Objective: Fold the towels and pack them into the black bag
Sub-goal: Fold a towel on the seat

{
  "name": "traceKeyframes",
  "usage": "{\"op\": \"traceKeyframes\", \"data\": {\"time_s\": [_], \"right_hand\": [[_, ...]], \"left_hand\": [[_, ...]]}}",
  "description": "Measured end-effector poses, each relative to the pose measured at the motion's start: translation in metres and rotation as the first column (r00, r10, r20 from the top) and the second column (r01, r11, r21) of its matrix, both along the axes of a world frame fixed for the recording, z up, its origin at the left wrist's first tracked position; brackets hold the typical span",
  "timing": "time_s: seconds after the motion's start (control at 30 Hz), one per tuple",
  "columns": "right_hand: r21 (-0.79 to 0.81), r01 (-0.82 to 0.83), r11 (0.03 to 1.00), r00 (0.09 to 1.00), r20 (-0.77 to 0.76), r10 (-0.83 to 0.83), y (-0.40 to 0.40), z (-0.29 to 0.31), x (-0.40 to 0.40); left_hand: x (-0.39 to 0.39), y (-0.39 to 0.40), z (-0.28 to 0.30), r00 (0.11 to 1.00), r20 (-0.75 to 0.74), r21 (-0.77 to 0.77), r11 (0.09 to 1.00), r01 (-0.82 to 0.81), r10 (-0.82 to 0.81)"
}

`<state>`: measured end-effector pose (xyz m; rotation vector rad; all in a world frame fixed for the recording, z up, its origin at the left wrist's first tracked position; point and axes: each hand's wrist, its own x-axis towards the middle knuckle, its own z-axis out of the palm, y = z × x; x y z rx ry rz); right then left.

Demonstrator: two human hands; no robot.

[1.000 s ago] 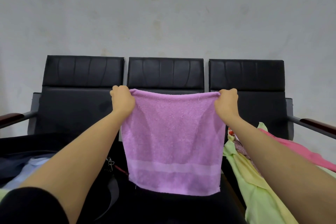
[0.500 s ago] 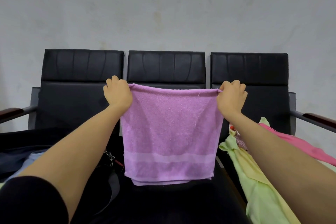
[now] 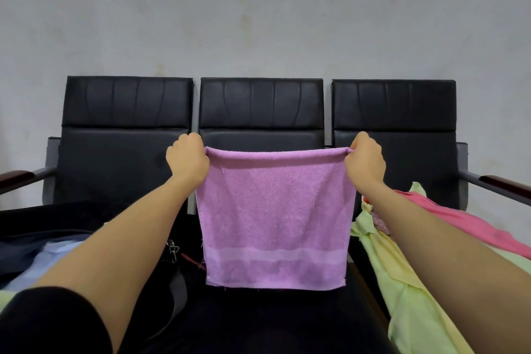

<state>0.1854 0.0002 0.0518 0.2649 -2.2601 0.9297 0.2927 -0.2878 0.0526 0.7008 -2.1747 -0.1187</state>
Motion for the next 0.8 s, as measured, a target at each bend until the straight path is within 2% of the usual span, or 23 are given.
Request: {"op": "traceKeyframes", "data": {"time_s": [0.13,0.53,0.67,0.8], "right_hand": [[-0.013,0.013,1.0,0.999,-0.034,-0.013,0.005,0.007,0.001],[0.073,0.062,0.995,0.998,-0.031,-0.06,0.02,0.019,0.005],[-0.01,0.032,0.999,0.999,0.042,-0.032,0.023,0.009,0.004],[-0.126,-0.06,0.99,0.977,0.196,0.084,0.019,-0.019,-0.009]], "left_hand": [[0.0,0.005,0.007,0.999,0.043,0.018,1.0,-0.02,0.019],[0.003,0.013,0.024,0.985,0.139,-0.214,0.974,-0.071,0.102],[0.003,0.013,0.012,0.986,0.157,-0.097,0.995,-0.038,0.054],[-0.001,0.017,-0.016,0.978,0.204,0.154,0.988,0.015,-0.047]]}}
